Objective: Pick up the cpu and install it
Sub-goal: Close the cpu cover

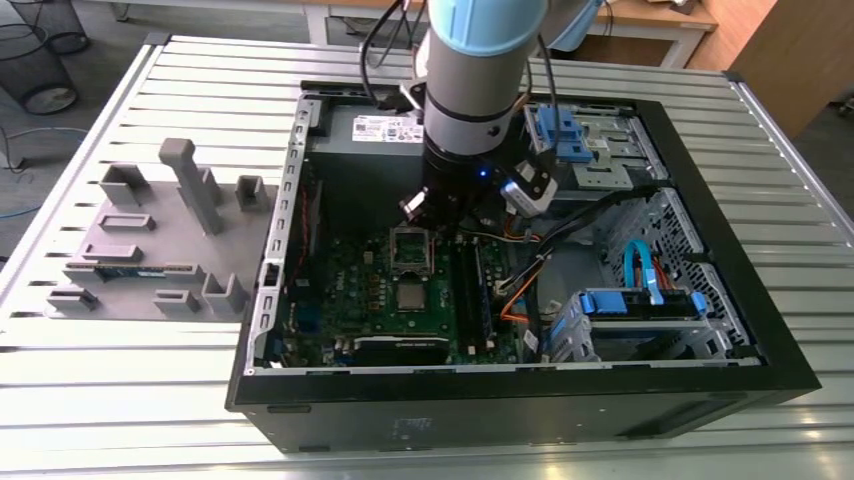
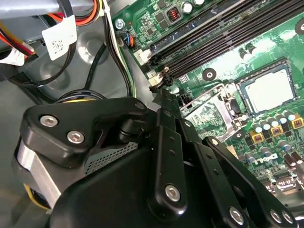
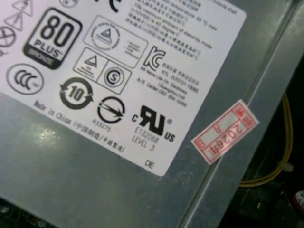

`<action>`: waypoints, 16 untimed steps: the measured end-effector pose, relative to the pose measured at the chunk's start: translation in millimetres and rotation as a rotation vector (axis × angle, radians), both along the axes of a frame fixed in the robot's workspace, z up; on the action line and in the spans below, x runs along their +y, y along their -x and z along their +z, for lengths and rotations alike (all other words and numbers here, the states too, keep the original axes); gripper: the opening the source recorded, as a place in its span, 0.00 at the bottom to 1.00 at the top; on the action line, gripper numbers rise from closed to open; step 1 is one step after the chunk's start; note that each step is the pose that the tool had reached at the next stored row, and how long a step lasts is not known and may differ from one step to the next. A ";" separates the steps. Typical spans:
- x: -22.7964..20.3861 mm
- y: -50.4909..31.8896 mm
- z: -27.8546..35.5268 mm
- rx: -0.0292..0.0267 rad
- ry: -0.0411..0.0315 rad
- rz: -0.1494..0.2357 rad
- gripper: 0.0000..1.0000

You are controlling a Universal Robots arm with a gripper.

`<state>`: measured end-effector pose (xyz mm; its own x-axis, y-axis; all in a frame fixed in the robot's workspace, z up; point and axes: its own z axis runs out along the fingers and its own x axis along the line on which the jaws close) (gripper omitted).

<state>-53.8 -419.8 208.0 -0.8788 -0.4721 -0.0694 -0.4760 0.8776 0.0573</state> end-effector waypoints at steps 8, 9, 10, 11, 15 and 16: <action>0.5 0.1 -3.3 0.0001 0.0002 0.013 0.11; 0.5 0.1 -3.3 0.0001 0.0003 0.013 0.11; 0.5 0.1 -3.3 0.0001 0.0002 0.013 0.11; 0.5 0.1 -3.4 0.0000 0.0000 0.013 0.11; 0.6 1.6 -3.6 -0.0001 -0.0001 0.013 0.11; 0.5 1.6 -3.6 -0.0001 0.0000 0.013 0.11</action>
